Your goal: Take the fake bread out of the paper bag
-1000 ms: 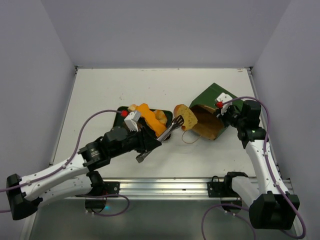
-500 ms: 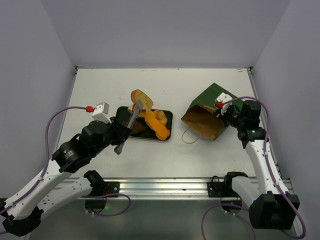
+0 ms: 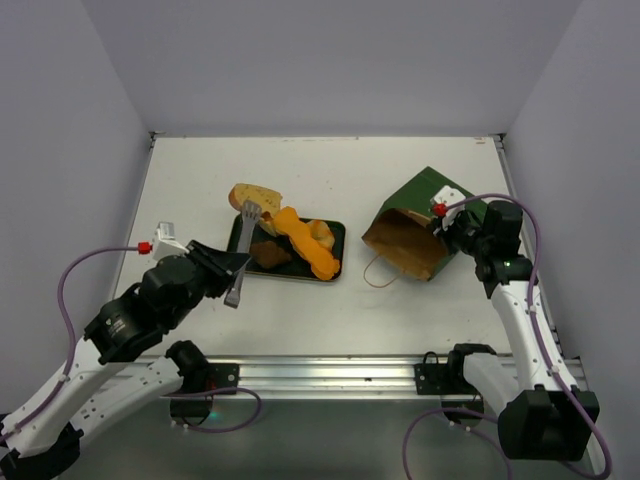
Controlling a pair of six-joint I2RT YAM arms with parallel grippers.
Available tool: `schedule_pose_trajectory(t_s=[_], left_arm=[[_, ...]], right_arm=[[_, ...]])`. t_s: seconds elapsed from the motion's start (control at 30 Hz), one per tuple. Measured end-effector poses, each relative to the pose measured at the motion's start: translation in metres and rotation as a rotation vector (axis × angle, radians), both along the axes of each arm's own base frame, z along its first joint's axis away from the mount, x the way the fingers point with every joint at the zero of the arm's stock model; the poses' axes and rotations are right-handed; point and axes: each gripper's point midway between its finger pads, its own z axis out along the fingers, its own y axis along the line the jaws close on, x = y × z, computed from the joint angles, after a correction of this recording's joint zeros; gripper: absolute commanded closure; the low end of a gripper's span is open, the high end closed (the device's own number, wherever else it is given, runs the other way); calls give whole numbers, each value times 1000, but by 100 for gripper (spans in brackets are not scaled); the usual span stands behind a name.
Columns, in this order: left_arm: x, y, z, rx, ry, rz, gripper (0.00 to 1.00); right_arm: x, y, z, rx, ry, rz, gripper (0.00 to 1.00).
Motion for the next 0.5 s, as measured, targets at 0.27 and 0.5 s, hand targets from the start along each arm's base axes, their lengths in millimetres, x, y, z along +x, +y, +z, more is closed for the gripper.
schedule_pose_trajectory(t_s=[0.27, 0.5], left_arm=[[1, 8, -6, -206, 82, 155, 100], [6, 13, -16, -290, 142, 263, 100]], right_arm=[[-1, 1, 4, 3, -12, 2, 100], [-3, 2, 7, 7, -22, 5, 100]])
